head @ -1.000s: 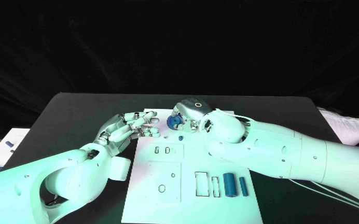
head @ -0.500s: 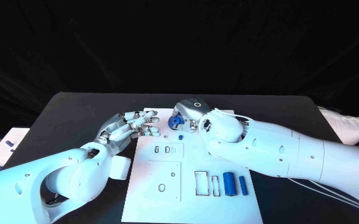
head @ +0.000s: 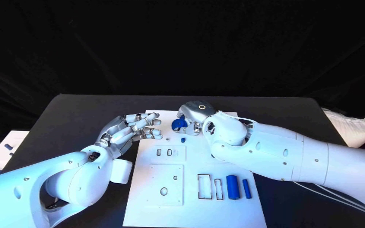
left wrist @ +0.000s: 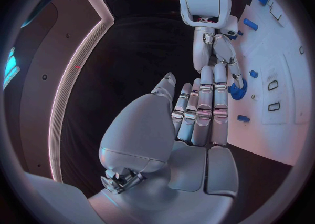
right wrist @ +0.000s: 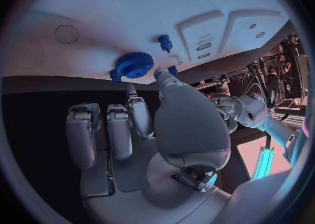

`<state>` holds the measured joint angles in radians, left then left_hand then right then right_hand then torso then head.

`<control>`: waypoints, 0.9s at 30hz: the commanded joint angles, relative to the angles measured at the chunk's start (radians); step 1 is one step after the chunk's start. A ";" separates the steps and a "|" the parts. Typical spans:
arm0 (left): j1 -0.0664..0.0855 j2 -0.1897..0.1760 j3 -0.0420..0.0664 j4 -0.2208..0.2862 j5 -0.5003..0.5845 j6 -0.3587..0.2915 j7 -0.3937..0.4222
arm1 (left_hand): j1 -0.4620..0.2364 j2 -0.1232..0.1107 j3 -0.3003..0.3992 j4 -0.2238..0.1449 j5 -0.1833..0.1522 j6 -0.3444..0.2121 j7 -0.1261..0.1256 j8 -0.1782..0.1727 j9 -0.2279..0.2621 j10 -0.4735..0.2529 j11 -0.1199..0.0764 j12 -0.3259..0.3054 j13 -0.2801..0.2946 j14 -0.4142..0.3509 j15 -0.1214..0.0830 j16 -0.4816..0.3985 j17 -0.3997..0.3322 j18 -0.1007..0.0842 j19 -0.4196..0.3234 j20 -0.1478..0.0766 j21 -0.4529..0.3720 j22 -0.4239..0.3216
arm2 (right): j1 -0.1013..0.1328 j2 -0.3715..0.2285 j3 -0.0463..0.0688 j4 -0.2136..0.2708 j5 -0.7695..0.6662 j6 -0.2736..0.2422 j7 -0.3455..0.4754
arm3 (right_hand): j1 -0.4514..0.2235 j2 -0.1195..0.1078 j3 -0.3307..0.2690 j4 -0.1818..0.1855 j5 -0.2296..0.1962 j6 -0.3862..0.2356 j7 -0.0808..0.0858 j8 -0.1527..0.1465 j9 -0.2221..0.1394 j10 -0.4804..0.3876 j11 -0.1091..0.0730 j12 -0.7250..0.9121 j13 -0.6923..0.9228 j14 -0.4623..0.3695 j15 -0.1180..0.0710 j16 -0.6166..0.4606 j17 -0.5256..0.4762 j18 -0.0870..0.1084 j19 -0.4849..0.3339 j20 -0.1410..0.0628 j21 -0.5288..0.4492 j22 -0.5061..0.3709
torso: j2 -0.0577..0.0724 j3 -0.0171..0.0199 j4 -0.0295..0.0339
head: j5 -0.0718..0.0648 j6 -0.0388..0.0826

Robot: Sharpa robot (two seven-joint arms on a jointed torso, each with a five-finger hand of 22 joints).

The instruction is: Assemble the parts on the task board

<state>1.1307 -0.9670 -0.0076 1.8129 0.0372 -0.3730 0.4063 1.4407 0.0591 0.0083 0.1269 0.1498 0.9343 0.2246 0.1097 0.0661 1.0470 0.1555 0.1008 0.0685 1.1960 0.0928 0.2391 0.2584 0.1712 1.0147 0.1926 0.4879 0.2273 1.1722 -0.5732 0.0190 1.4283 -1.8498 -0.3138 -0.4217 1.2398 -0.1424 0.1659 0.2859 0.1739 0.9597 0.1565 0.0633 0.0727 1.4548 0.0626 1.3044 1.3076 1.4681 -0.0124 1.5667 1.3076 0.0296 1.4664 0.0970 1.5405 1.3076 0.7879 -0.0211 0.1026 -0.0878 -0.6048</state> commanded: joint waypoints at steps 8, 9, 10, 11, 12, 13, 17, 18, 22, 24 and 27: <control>0.001 0.001 0.001 0.001 0.001 0.023 0.001 | 0.007 -0.001 -0.002 -0.006 -0.005 0.005 0.001 -0.003 -0.001 0.005 0.004 -0.002 -0.001 0.004 -0.002 -0.006 0.001 0.008 -0.004 -0.002 0.004 0.002 | 0.000 -0.005 0.000 -0.001 0.005 0.039 -0.033 | -0.038 -0.008 -0.005 0.008 0.002 -0.009 0.000 0.001 0.000 -0.003 0.007 -0.010 0.073 0.100 0.010 -0.002 0.250 -0.013 0.061 0.007 -0.003 0.189 | 0.000 -0.0005 0.0008 | -0.001 0.001; 0.001 0.001 0.001 0.001 0.001 0.023 0.000 | 0.007 -0.001 -0.002 -0.006 -0.005 0.005 0.001 -0.003 -0.001 0.005 0.004 -0.002 -0.001 0.004 -0.002 -0.006 0.001 0.008 -0.004 -0.002 0.004 0.002 | 0.000 -0.006 0.000 0.000 0.005 0.034 -0.032 | -0.039 -0.008 -0.005 0.008 0.002 -0.009 0.000 0.001 0.000 -0.003 0.007 -0.010 0.073 0.100 0.010 -0.002 0.250 -0.013 0.061 0.007 -0.003 0.190 | 0.000 -0.0005 0.0008 | -0.001 0.001; 0.001 0.001 0.001 0.001 0.001 0.024 0.000 | 0.007 -0.001 -0.002 -0.006 -0.005 0.005 0.001 -0.003 -0.001 0.005 0.004 -0.002 -0.001 0.004 -0.002 -0.006 0.001 0.008 -0.004 -0.002 0.004 0.002 | 0.000 -0.007 0.000 0.002 0.006 0.025 -0.030 | -0.040 -0.008 -0.005 0.008 0.003 -0.007 0.000 0.002 0.000 -0.002 0.007 -0.009 0.074 0.100 0.010 -0.002 0.250 -0.013 0.061 0.008 -0.002 0.190 | 0.000 -0.0005 0.0008 | -0.001 0.001; 0.001 0.001 0.001 0.001 0.001 0.024 0.000 | 0.007 -0.001 -0.002 -0.006 -0.005 0.005 0.001 -0.003 -0.001 0.005 0.004 -0.002 -0.001 0.004 -0.002 -0.006 0.001 0.008 -0.004 -0.002 0.004 0.002 | -0.001 -0.010 0.000 0.005 0.007 0.011 -0.027 | -0.041 -0.006 -0.004 0.007 0.006 -0.004 -0.001 0.003 0.001 -0.001 0.006 -0.007 0.075 0.100 0.010 -0.002 0.251 -0.013 0.061 0.008 -0.002 0.191 | 0.000 -0.0004 0.0012 | -0.002 0.001; 0.001 0.001 0.001 0.001 0.001 0.024 0.000 | 0.007 -0.001 -0.002 -0.006 -0.005 0.005 0.001 -0.003 -0.001 0.005 0.004 -0.002 -0.001 0.004 -0.002 -0.006 0.001 0.008 -0.004 -0.002 0.004 0.002 | -0.001 -0.014 0.000 0.008 0.009 -0.008 -0.023 | -0.043 -0.004 -0.003 0.007 0.012 0.001 -0.002 0.004 0.002 0.000 0.006 -0.006 0.077 0.100 0.009 -0.001 0.252 -0.014 0.062 0.008 -0.002 0.192 | 0.000 -0.0003 0.0014 | -0.002 0.001; 0.001 0.001 0.001 0.000 0.001 0.024 0.000 | 0.007 -0.001 -0.002 -0.006 -0.005 0.005 0.001 -0.003 -0.001 0.005 0.004 -0.002 -0.001 0.004 -0.002 -0.006 0.001 0.008 -0.004 -0.002 0.004 0.002 | -0.002 -0.018 0.000 0.012 0.011 -0.028 -0.017 | -0.044 -0.003 -0.002 0.007 0.020 0.004 -0.003 0.005 0.003 0.000 0.005 -0.005 0.077 0.100 0.009 -0.001 0.252 -0.014 0.062 0.007 -0.002 0.192 | 0.000 -0.0002 0.0019 | -0.002 0.001; 0.001 0.000 0.001 -0.001 0.001 0.025 0.000 | 0.007 -0.001 -0.002 -0.006 -0.005 0.005 0.001 -0.003 -0.001 0.005 0.004 -0.002 -0.001 0.004 -0.002 -0.006 0.001 0.008 -0.004 -0.002 0.004 0.002 | -0.008 -0.056 0.003 0.047 0.048 -0.152 0.041 | -0.043 -0.001 0.001 0.005 0.038 0.007 -0.004 0.004 0.003 -0.001 0.004 -0.008 0.076 0.099 0.007 -0.003 0.249 -0.014 0.062 0.007 -0.002 0.192 | 0.000 0.0004 0.0005 | -0.002 0.001; 0.001 0.000 0.001 -0.001 0.001 0.025 0.000 | 0.007 -0.001 -0.002 -0.006 -0.005 0.005 0.001 -0.003 -0.001 0.005 0.004 -0.002 -0.001 0.004 -0.002 -0.006 0.001 0.008 -0.004 -0.002 0.004 0.002 | -0.008 -0.062 0.004 0.051 0.055 -0.166 0.050 | -0.042 -0.001 0.002 0.005 0.039 0.007 -0.004 0.003 0.003 -0.001 0.004 -0.009 0.075 0.099 0.007 -0.003 0.248 -0.014 0.062 0.006 -0.002 0.192 | 0.000 0.0003 0.0005 | -0.003 0.002; 0.001 -0.004 0.001 -0.001 0.001 0.025 0.001 | 0.007 -0.001 -0.002 -0.006 -0.005 0.005 0.001 -0.003 -0.001 0.005 0.004 -0.002 -0.001 0.004 -0.002 -0.006 0.001 0.008 -0.004 -0.002 0.004 0.002 | -0.008 -0.152 0.015 0.106 0.211 -0.247 0.202 | -0.007 0.010 0.018 -0.005 0.037 0.001 -0.002 0.000 0.001 -0.005 0.004 -0.016 0.072 0.098 0.007 -0.006 0.242 -0.012 0.059 0.006 -0.005 0.186 | -0.001 0.0001 -0.0037 | -0.004 0.003; 0.001 -0.007 0.001 0.001 0.001 0.025 0.001 | 0.007 -0.001 -0.002 -0.006 -0.005 0.005 0.001 -0.003 -0.001 0.005 0.004 -0.002 -0.001 0.004 -0.002 -0.006 0.001 0.008 -0.004 -0.002 0.004 0.002 | -0.003 -0.205 0.019 0.126 0.332 -0.233 0.287 | 0.037 0.019 0.032 -0.025 0.021 -0.001 -0.002 0.000 0.001 -0.010 0.004 -0.024 0.068 0.097 0.007 -0.009 0.238 -0.010 0.053 0.005 -0.009 0.177 | -0.001 -0.0002 -0.0065 | -0.007 0.006; 0.001 -0.013 0.001 0.003 0.001 0.024 0.002 | 0.006 -0.002 -0.002 -0.006 -0.005 0.004 0.001 -0.004 -0.001 0.004 0.004 -0.004 -0.001 0.004 -0.002 -0.007 0.003 0.008 -0.006 -0.002 0.006 0.003 | 0.004 -0.282 0.022 0.139 0.510 -0.173 0.397 | 0.112 0.019 0.054 -0.077 0.025 -0.004 -0.001 0.000 0.001 -0.014 0.003 -0.031 0.065 0.097 0.006 -0.009 0.238 -0.009 0.049 0.005 -0.012 0.171 | -0.002 0.0009 -0.0163 | -0.006 0.009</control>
<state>1.1307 -0.9791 -0.0077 1.8123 0.0374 -0.3686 0.4019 1.4407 0.0591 0.0083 0.1269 0.1498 0.9343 0.2246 0.1098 0.0662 1.0470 0.1555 0.1008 0.0686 1.1960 0.0928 0.2391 0.2601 0.1713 1.0147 0.1926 0.4879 0.2290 1.1748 -0.8395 0.0408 1.5627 -1.5913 -0.4872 -0.2154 1.3399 -0.1224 0.2171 0.2174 0.1988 0.9594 0.1514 0.0633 0.0747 1.4451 0.0644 1.2766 1.3076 1.4646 -0.0090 1.5608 1.3074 0.0296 1.4662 0.0970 1.5336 1.3074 0.7865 -0.0210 0.0957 -0.0930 -0.5983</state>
